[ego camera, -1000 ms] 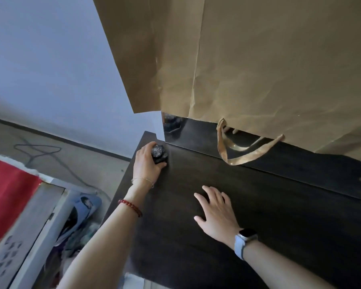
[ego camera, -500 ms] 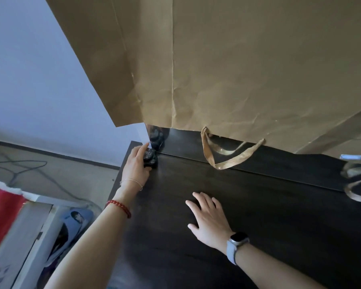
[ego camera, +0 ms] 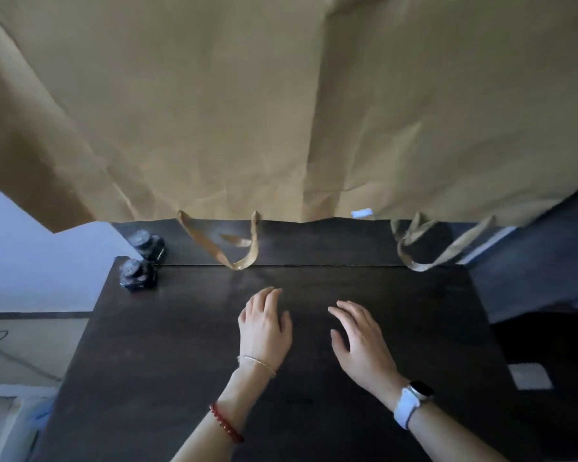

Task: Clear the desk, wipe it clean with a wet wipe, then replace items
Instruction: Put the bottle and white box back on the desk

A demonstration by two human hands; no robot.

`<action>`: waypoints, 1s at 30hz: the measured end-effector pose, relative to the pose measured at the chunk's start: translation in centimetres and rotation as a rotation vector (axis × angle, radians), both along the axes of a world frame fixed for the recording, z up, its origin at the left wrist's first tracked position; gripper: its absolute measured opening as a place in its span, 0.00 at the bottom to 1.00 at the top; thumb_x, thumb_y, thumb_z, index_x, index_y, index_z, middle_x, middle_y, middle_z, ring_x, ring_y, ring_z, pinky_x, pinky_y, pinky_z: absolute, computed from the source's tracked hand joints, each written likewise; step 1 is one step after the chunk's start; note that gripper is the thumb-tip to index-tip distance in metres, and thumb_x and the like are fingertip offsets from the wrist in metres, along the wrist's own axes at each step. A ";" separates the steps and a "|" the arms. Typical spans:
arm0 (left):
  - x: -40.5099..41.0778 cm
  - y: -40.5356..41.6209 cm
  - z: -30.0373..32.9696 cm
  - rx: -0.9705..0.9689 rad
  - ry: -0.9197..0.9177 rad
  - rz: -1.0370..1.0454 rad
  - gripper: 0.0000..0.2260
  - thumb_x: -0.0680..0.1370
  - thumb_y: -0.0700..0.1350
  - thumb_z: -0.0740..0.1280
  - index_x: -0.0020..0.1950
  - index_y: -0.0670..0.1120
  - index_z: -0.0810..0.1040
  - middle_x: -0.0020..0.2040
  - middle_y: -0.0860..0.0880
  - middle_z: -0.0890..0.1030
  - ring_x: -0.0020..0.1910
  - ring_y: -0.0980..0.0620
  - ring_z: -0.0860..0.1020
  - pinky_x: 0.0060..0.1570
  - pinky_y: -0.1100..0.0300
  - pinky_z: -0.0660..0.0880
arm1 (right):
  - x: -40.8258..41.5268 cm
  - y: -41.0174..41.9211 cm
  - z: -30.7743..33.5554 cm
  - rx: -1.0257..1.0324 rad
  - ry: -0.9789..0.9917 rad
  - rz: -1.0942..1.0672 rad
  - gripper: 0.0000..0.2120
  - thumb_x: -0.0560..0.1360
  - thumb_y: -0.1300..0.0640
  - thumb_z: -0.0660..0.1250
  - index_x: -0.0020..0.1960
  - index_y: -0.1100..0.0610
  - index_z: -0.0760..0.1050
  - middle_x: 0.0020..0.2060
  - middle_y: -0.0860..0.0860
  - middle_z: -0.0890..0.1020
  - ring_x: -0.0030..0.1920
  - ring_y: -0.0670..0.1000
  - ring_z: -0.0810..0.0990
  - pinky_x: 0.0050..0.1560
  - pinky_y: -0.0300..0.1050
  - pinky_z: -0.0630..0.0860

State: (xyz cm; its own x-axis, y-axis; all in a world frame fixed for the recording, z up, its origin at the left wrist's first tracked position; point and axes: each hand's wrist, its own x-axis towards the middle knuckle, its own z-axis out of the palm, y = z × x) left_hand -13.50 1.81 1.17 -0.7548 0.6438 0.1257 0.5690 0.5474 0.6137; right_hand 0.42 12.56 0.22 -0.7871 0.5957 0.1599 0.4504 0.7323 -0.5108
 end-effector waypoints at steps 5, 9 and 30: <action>11.4 11.1 3.5 0.094 0.107 -0.318 0.16 0.70 0.47 0.56 0.52 0.44 0.76 0.49 0.47 0.81 0.47 0.43 0.79 0.45 0.52 0.76 | 13.1 8.0 2.1 0.003 0.090 -0.194 0.20 0.73 0.52 0.55 0.59 0.59 0.75 0.56 0.55 0.78 0.61 0.49 0.70 0.61 0.50 0.71; 21.6 18.2 5.1 0.157 0.102 -0.553 0.12 0.71 0.45 0.57 0.49 0.45 0.76 0.46 0.47 0.80 0.41 0.44 0.79 0.41 0.55 0.77 | 23.9 13.1 3.2 -0.019 0.133 -0.330 0.20 0.74 0.51 0.54 0.58 0.60 0.75 0.56 0.54 0.78 0.59 0.46 0.69 0.60 0.41 0.70; 32.2 37.9 4.1 -0.538 -0.006 -0.259 0.41 0.75 0.42 0.65 0.73 0.39 0.36 0.75 0.40 0.41 0.73 0.40 0.37 0.71 0.47 0.46 | 31.7 35.0 5.0 0.039 -0.151 -0.523 0.27 0.77 0.48 0.55 0.72 0.57 0.57 0.73 0.61 0.56 0.73 0.61 0.53 0.70 0.57 0.57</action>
